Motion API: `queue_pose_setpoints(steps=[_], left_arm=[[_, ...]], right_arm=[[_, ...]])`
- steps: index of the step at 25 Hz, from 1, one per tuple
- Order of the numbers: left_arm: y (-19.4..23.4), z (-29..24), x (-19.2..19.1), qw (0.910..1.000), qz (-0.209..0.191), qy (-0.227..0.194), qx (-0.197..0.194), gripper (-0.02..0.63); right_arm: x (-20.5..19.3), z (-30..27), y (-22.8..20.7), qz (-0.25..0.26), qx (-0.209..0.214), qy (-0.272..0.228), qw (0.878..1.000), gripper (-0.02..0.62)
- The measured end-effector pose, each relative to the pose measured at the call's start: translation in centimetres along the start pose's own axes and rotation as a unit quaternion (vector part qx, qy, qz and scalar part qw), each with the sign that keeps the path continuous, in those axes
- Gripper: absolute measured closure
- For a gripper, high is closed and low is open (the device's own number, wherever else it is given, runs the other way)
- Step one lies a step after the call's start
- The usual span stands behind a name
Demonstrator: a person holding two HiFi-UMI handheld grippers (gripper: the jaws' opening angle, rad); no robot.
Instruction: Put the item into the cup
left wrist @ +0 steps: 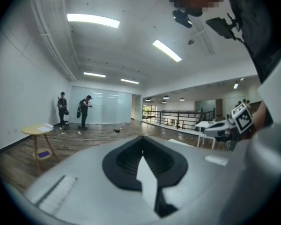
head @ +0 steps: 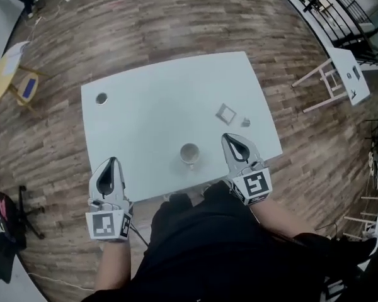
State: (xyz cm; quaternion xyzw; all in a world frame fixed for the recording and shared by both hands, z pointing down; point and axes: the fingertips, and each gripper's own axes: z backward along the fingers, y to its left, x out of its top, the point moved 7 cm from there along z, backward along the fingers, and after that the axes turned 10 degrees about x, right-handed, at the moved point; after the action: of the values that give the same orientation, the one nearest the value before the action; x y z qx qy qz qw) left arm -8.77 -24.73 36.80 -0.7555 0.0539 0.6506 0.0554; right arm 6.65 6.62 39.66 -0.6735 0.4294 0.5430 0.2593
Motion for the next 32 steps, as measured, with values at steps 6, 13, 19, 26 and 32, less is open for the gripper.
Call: queue_pose_setpoints(steps=[6,13,19,26,32], left_arm=[[-2.4,-3.9,1.8,0.9957,-0.013,-0.029,-0.087,0.604],[-5.1,-6.0,2.6,0.9903,-0.020,-0.045,-0.130,0.604],[-6.2,-5.0,2.3,0.9936,-0.025,-0.026,-0.107,0.604],[-7.2,-5.5,2.7,0.9962,-0.026,-0.024,-0.080,0.604],[-7.5,-3.8,3.0,0.9974,-0.043,-0.020,-0.054,0.604]], right_arm=[[-0.3,3.4,-1.2,-0.013,-0.088,-0.002,0.996,0.594],[-1.2,6.3,-3.1,-0.019,-0.147,0.004,0.989,0.594],[-3.1,5.0,-4.1,-0.030,-0.116,0.002,0.993,0.594],[-5.2,3.8,-6.9,-0.024,-0.096,0.007,0.995,0.594],[-7.6,3.9,-7.6,-0.038,-0.086,0.023,0.995,0.594]])
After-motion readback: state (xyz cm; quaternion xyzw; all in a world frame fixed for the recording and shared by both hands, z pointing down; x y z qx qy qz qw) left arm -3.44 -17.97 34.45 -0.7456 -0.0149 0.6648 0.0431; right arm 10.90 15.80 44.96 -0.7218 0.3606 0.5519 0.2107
